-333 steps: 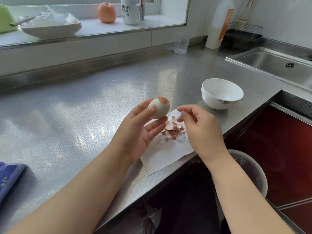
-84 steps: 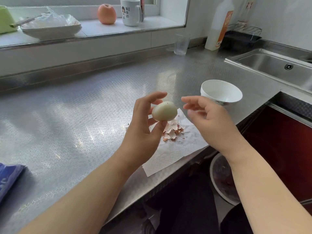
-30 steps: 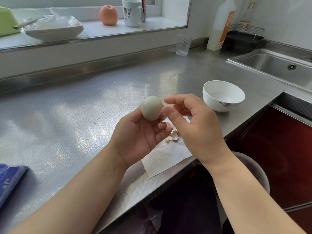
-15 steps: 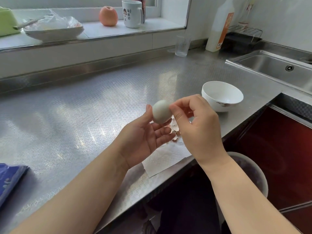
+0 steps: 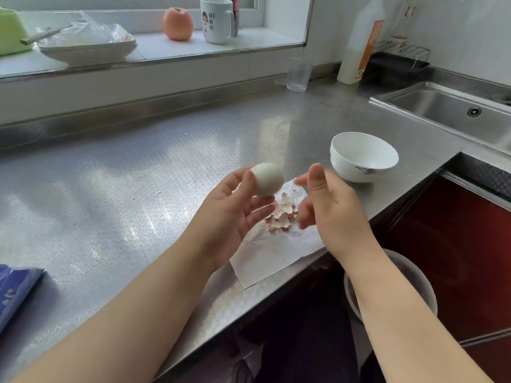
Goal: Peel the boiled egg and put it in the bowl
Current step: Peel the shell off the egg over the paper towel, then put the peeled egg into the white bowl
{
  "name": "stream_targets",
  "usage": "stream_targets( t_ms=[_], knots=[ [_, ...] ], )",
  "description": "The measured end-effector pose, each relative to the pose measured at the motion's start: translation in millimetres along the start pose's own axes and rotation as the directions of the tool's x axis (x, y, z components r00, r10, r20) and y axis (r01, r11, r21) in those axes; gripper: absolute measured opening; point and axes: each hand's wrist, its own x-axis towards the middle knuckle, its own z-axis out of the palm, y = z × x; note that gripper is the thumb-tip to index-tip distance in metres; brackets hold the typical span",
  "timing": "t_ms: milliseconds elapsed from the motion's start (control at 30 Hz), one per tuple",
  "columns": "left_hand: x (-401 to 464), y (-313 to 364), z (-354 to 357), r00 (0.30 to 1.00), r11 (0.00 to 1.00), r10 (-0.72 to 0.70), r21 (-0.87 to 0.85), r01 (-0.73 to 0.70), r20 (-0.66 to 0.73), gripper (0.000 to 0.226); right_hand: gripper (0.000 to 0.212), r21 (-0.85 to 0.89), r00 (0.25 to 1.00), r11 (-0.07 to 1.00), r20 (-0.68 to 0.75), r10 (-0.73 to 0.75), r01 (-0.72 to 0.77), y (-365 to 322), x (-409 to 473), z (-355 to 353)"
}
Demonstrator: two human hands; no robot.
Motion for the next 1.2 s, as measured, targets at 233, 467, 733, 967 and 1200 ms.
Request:
stream_targets(
  t_ms=[233,467,733,967,1200],
  knots=[
    [-5.4,0.8,3.2,0.967,0.878,0.25,0.411,-0.247,0.047,0.038,0.036,0.387,0.983,0.915,0.179,0.045,-0.112,-0.3,3.6,1.2],
    [-6.0,0.4,5.4,0.947,0.834,0.316,0.462,-0.301,0.046,0.015,0.03,0.616,0.95,0.756,0.313,0.022,-0.221,8.0,1.4,-8.5],
    [-2.9,2.4,-1.7,0.98,0.916,0.2,0.358,-0.183,-0.011,0.02,0.036,0.667,0.934,0.693,0.357,0.024,-0.273,9.3,-0.4,-10.8],
    [-2.7,-2.1,-0.1,0.939,0.811,0.342,0.518,-0.273,-0.041,0.017,0.051,0.73,0.903,0.561,0.422,0.079,-0.391,13.4,-1.2,-8.1],
    [-0.9,-8.5,-1.7,0.87,0.4,0.492,0.882,-0.249,0.023,0.018,0.051,0.668,0.967,0.701,0.217,0.135,-0.248,9.2,-0.6,-22.2]
  ],
)
